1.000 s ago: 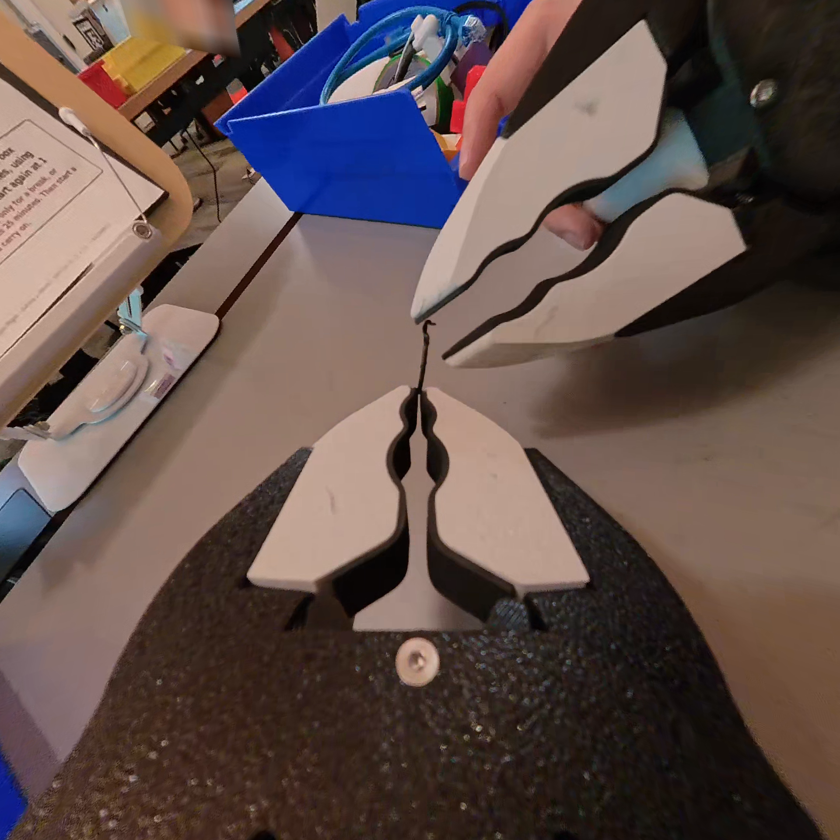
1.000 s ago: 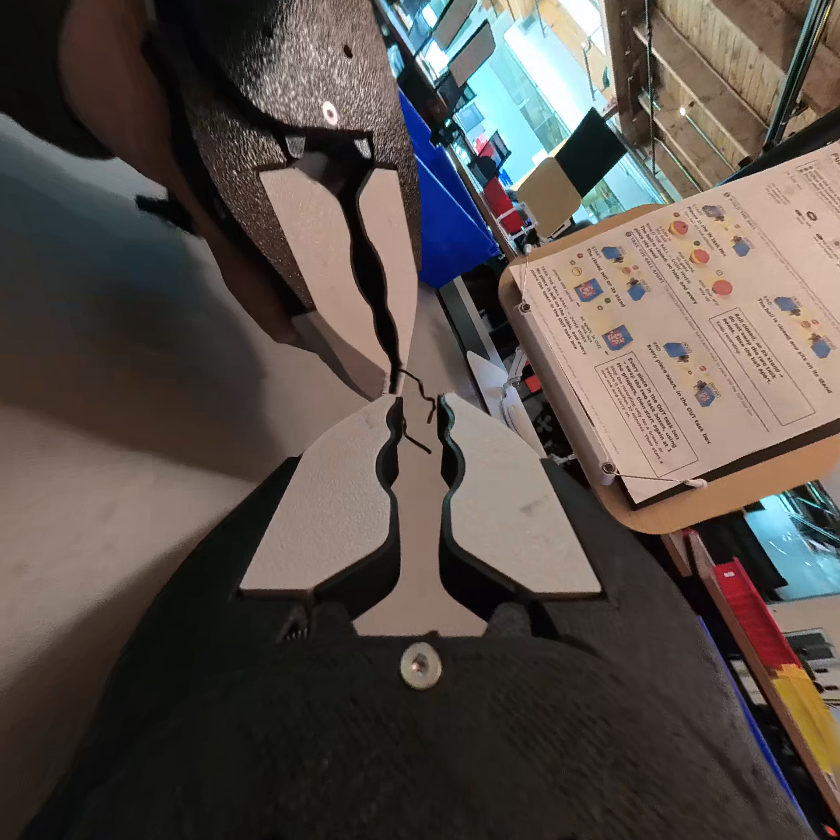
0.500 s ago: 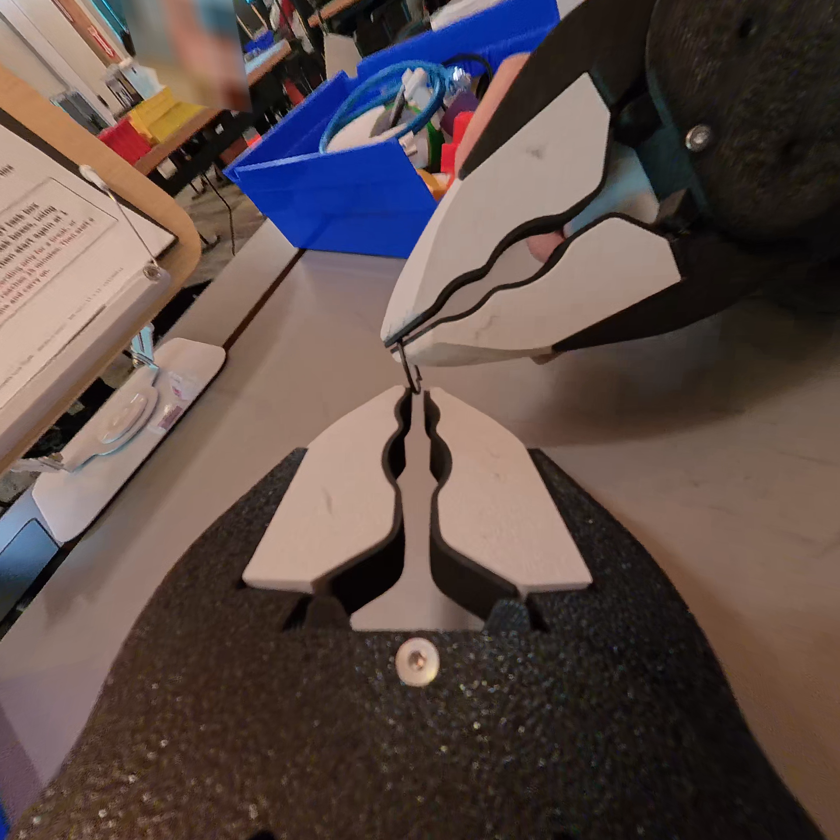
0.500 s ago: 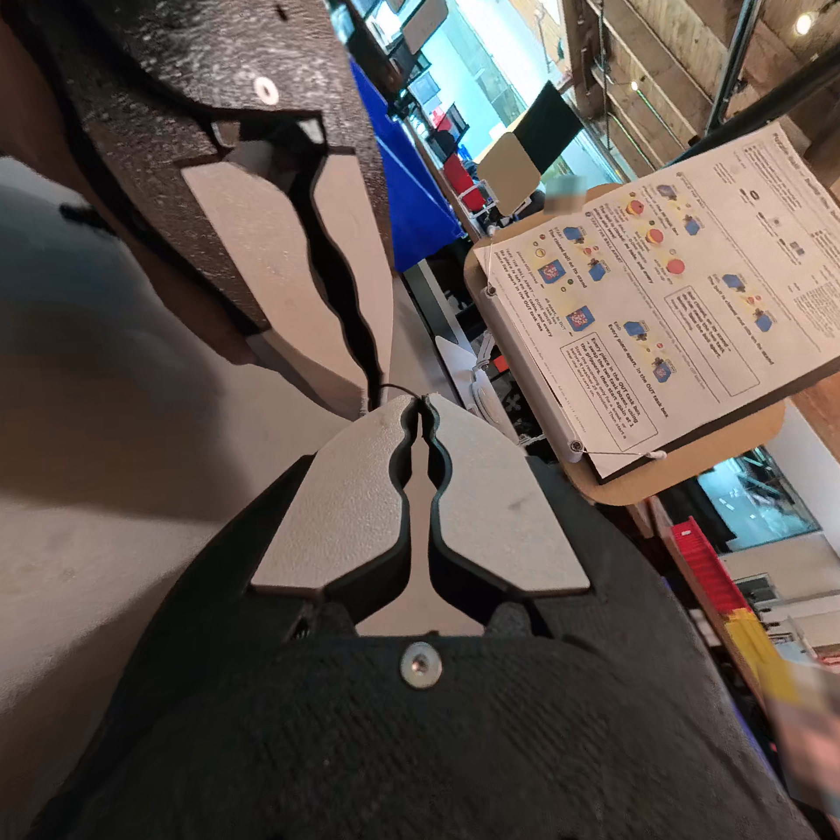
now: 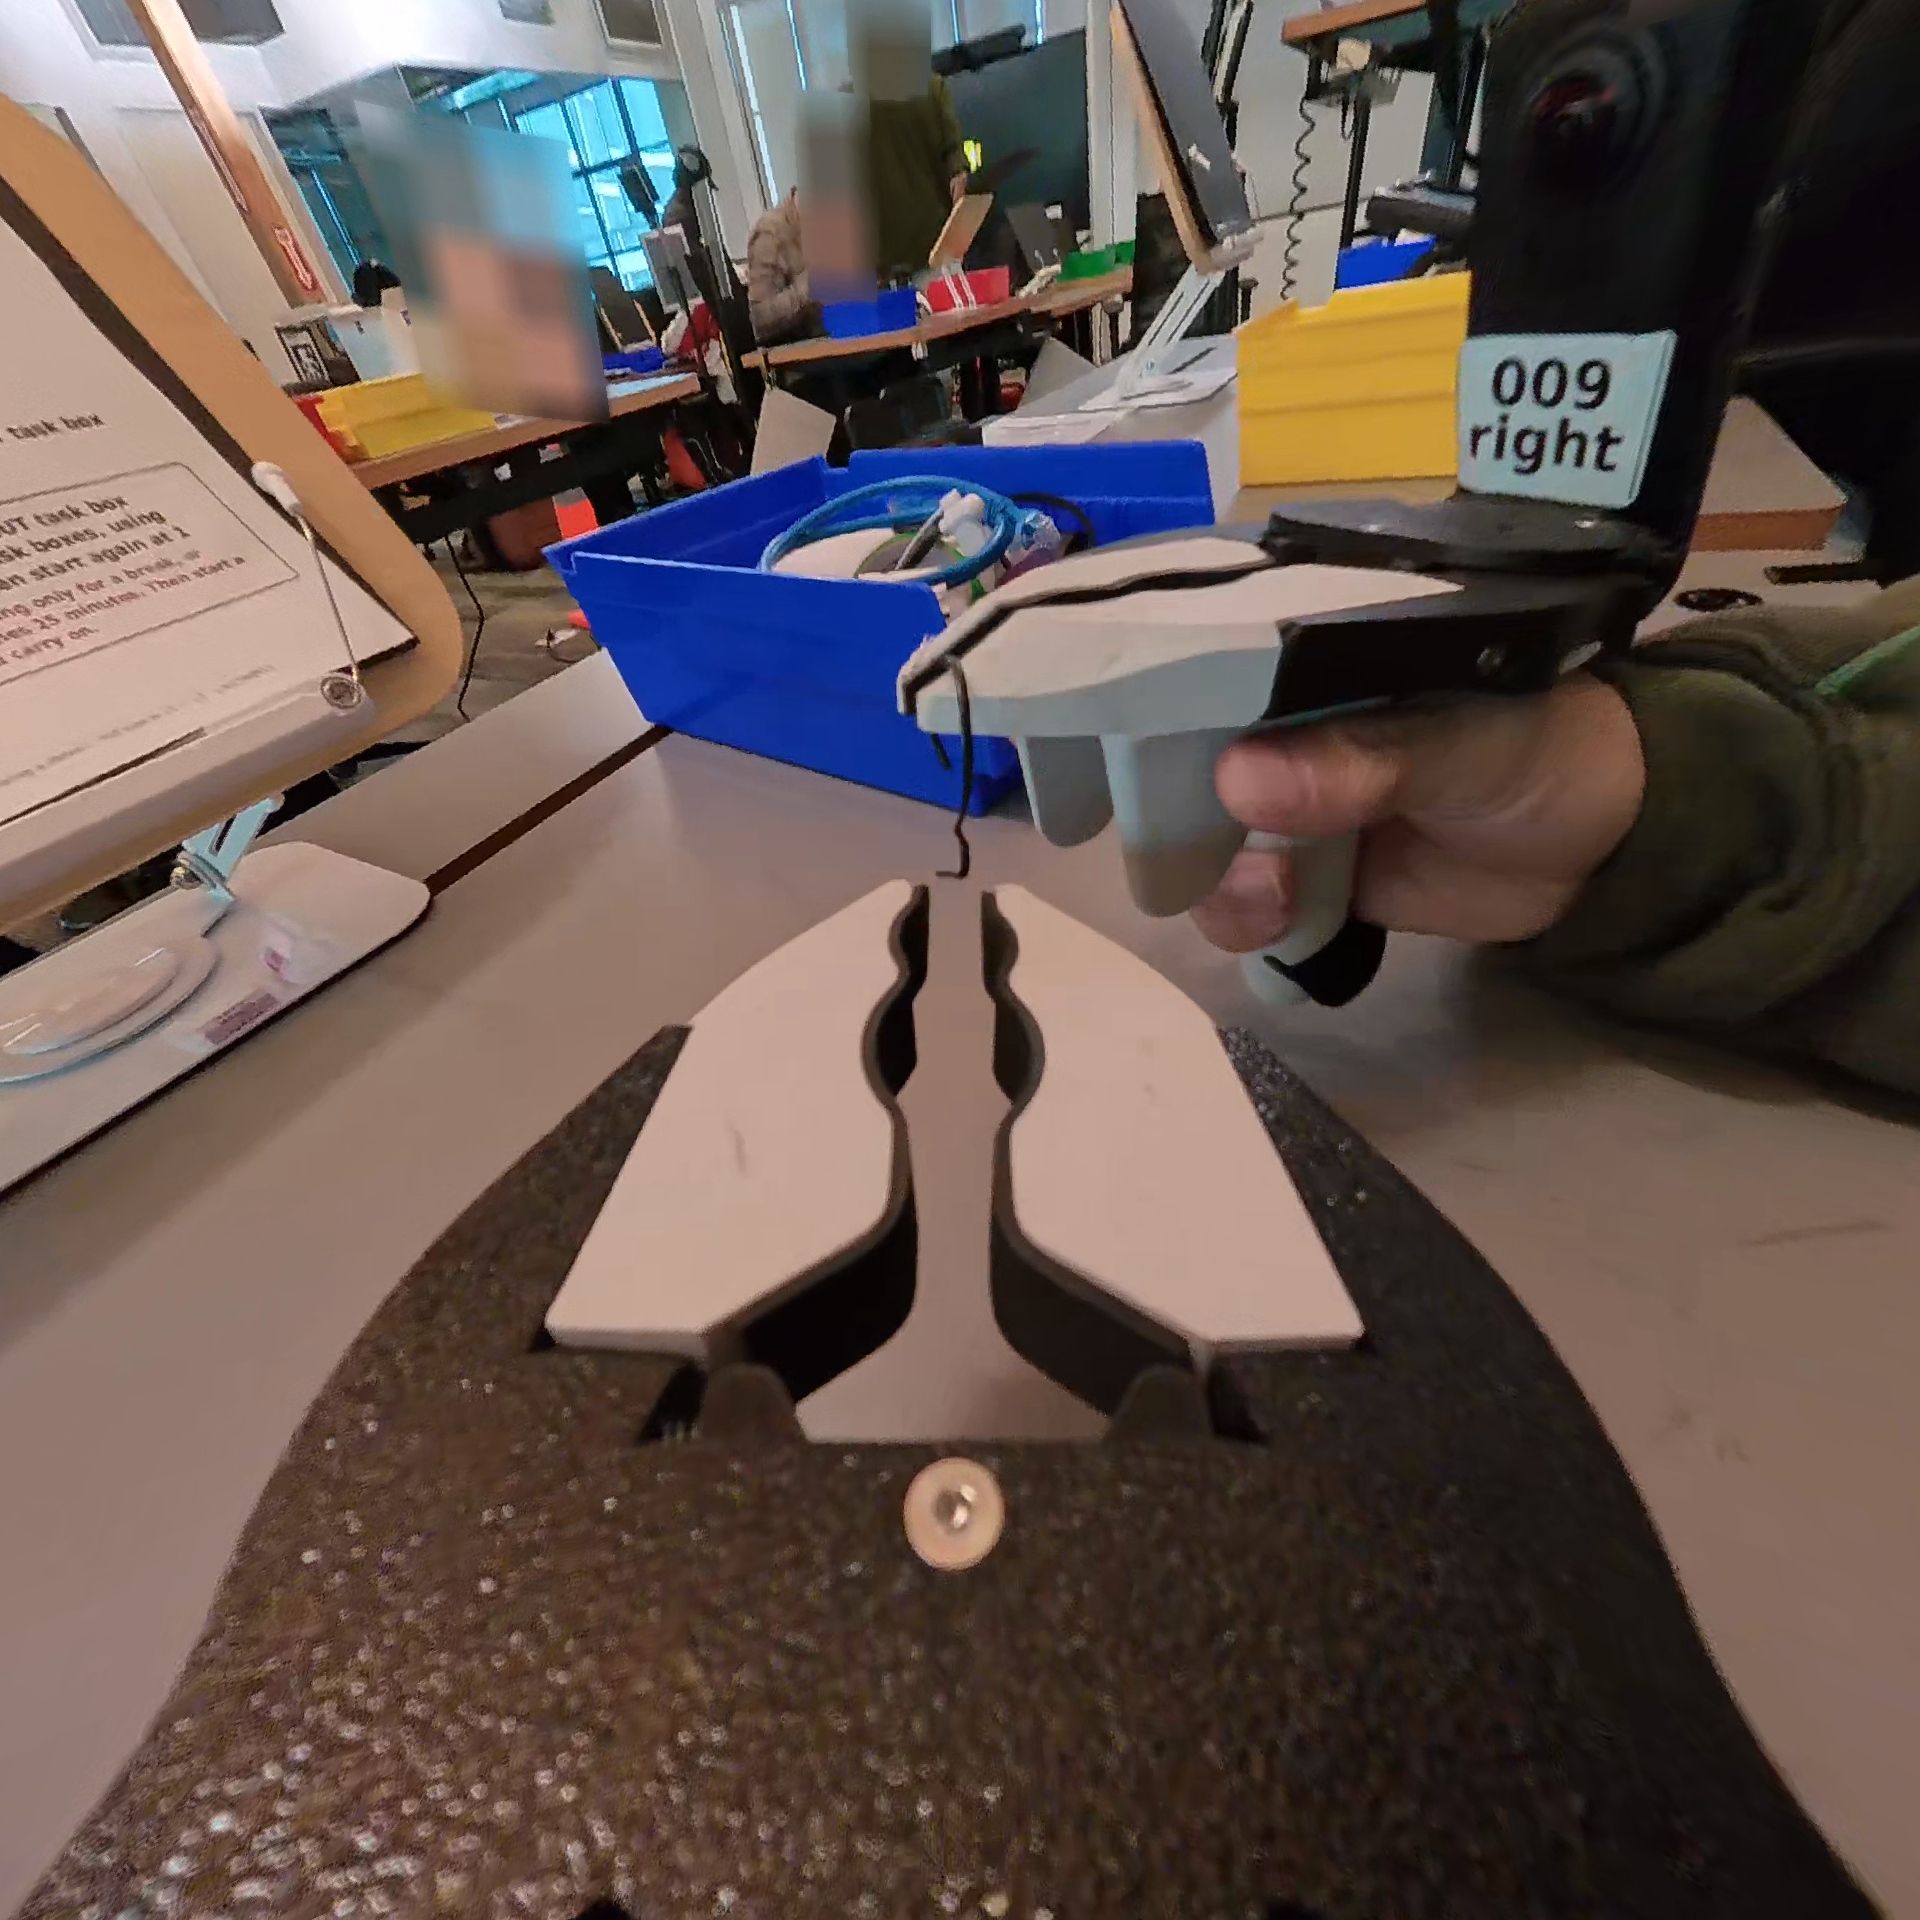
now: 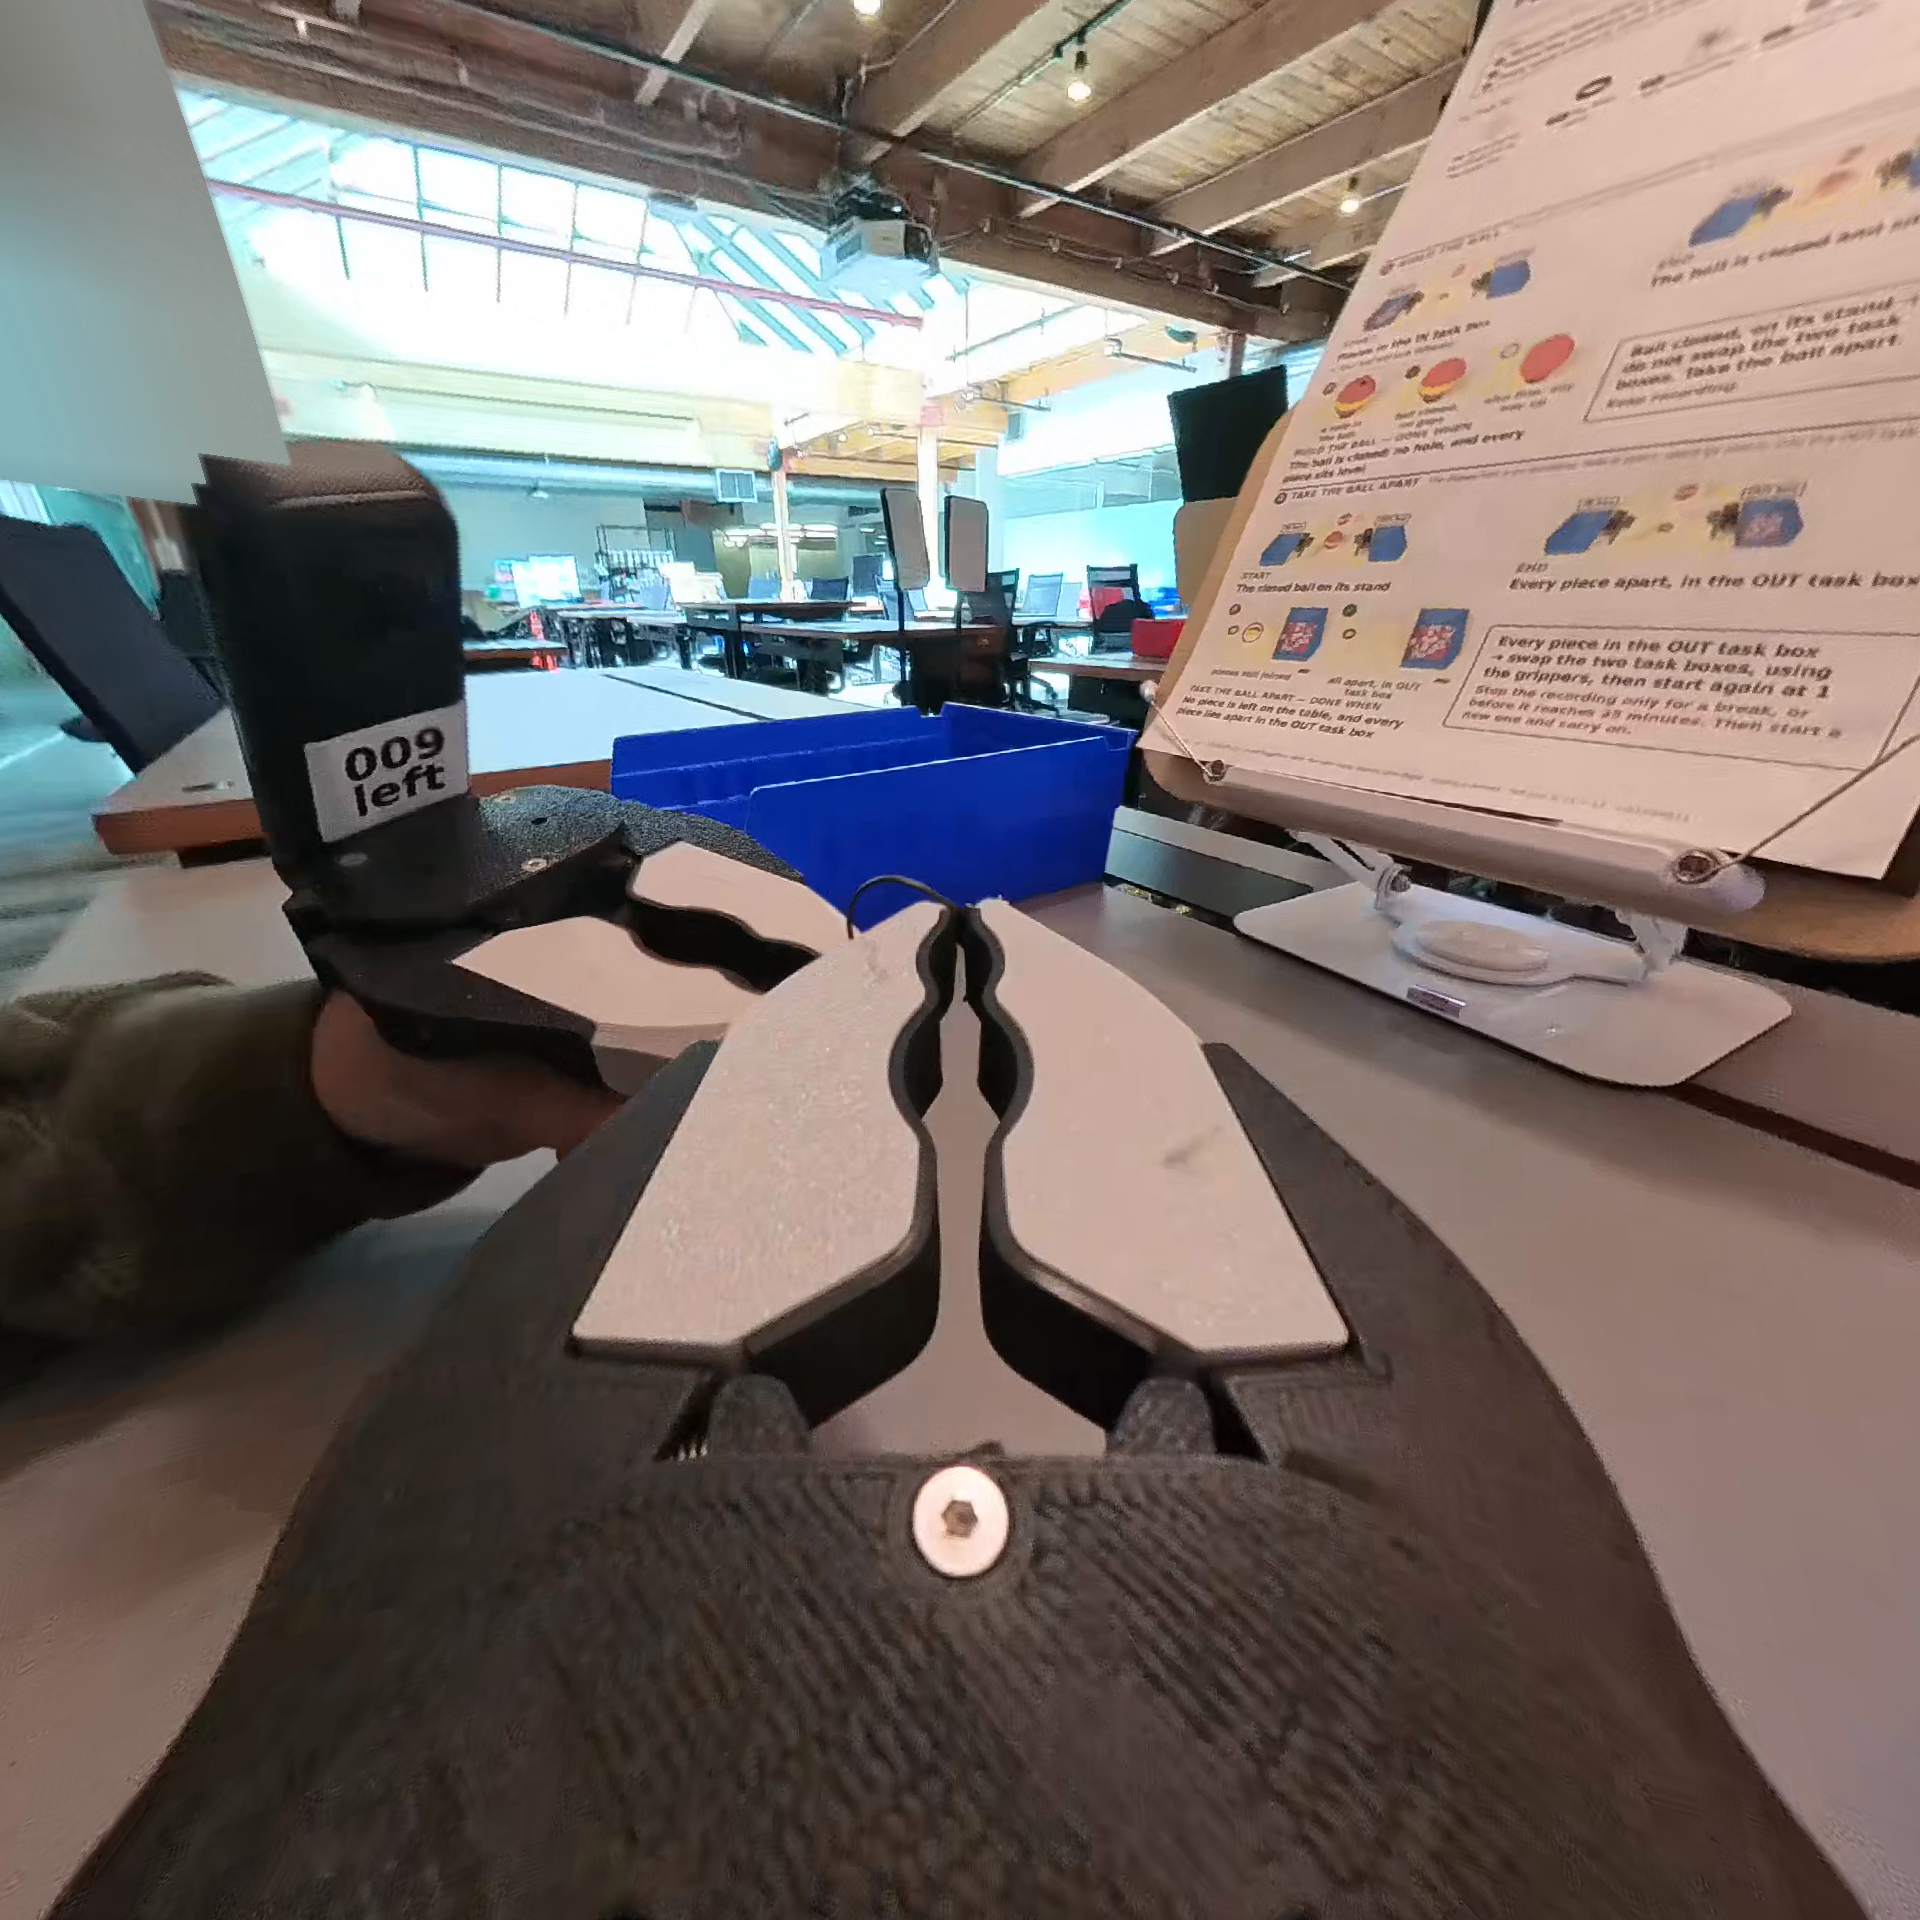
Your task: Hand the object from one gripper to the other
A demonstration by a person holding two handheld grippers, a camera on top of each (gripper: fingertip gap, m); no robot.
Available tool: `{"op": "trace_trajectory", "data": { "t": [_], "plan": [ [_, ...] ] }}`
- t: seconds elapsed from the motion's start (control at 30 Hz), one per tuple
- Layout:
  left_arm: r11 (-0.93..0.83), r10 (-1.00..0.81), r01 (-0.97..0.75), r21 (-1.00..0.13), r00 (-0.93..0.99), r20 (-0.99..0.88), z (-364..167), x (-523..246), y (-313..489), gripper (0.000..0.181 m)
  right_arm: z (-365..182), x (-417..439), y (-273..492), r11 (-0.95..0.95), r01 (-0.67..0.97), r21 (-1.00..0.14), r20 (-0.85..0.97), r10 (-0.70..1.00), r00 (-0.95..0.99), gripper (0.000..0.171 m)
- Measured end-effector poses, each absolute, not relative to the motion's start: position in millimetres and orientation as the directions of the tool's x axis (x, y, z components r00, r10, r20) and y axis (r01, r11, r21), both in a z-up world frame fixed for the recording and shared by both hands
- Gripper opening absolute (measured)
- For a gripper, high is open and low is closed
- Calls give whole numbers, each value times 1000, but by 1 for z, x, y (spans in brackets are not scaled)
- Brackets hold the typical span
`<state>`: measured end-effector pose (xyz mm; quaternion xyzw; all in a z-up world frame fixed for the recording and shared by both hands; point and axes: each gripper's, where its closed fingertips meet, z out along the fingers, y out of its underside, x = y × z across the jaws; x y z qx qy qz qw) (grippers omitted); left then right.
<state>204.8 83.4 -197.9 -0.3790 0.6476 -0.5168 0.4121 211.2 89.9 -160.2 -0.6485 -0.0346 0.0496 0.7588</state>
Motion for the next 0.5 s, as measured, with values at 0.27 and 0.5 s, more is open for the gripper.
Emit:
{"op": "trace_trajectory", "data": {
  "t": [0.27, 0.5],
  "plan": [
    [163, -914, -31, -986, -380, -139, -193, 204, 80, 2, -163, 208, 92, 138, -46, -989, -27, 139, 990, 1],
    [218, -938, -66, -974, -290, -191, -196, 208, 96, 1, -166, 216, 92, 122, 57, -991, 66, 69, 995, 16]
  ]
}}
